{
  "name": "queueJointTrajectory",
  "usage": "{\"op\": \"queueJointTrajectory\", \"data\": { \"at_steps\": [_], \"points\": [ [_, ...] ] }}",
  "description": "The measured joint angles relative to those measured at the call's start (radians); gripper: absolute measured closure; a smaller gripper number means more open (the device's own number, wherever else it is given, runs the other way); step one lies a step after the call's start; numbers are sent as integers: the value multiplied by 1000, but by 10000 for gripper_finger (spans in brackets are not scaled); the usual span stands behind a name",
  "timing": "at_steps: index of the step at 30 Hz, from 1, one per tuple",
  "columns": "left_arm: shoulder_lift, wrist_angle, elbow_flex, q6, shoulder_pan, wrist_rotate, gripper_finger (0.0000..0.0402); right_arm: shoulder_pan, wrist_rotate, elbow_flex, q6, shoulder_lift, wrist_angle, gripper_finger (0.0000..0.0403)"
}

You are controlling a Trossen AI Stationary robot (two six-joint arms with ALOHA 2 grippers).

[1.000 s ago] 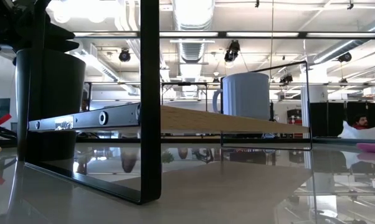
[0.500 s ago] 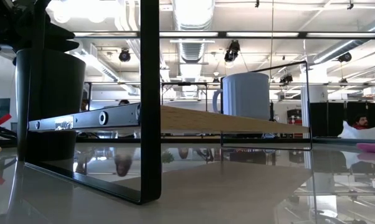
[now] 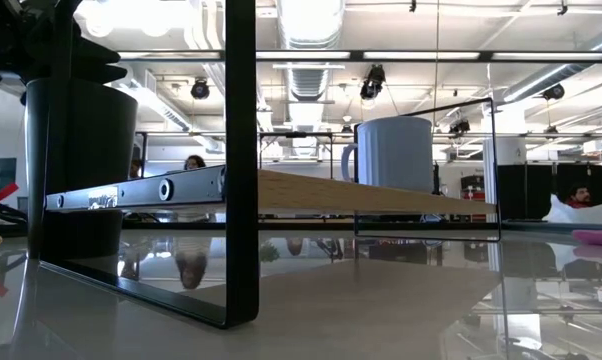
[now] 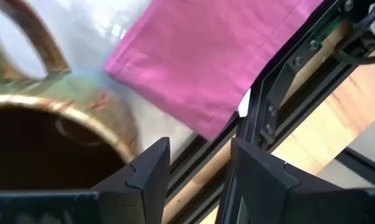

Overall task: Stack small to large cups/mugs on shelf
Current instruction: Put the brown mug on the shelf

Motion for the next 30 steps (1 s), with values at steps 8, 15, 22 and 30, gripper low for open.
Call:
{"op": "queueJointTrajectory", "data": {
  "at_steps": [8, 15, 22, 30],
  "points": [
    [0, 0, 0, 0, 0, 0, 324, 0, 28, -5, 0, -25, -30, 238],
    [0, 1, 0, 0, 0, 0, 324, -1, 139, 66, 106, -118, -120, 238],
    [0, 0, 0, 0, 0, 0, 324, 0, 140, 76, 60, -218, 12, 238],
    [0, 1, 0, 0, 0, 0, 324, 0, 113, 73, -58, -121, 51, 238]
  ]
}}
